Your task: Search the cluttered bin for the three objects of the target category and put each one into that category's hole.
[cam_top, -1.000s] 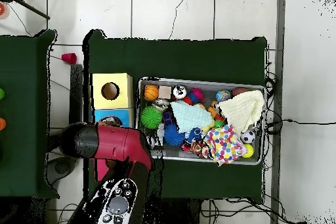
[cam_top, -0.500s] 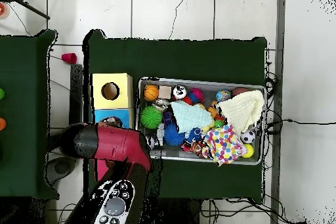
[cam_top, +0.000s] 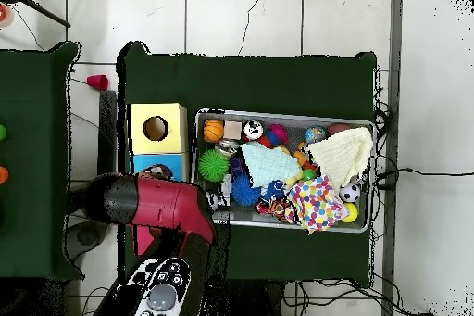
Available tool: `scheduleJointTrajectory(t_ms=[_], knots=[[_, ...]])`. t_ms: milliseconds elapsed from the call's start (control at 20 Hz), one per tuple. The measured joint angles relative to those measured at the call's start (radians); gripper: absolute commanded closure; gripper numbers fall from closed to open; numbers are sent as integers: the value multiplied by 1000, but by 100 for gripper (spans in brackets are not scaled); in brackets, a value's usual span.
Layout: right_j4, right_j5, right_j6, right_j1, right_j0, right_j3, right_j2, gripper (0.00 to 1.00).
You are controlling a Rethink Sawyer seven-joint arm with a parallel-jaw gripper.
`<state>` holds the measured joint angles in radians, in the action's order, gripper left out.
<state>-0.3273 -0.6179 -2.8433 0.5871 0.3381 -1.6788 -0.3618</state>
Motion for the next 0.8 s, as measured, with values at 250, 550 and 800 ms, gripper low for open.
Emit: scheduleJointTrajectory(t_ms=[250, 550, 800], knots=[[0, -54, 0, 35, -2, 2, -3, 0], [0, -98, 0, 77, -14, 20, -3, 0], [-6, -98, 0, 80, -25, 45, -3, 0]])
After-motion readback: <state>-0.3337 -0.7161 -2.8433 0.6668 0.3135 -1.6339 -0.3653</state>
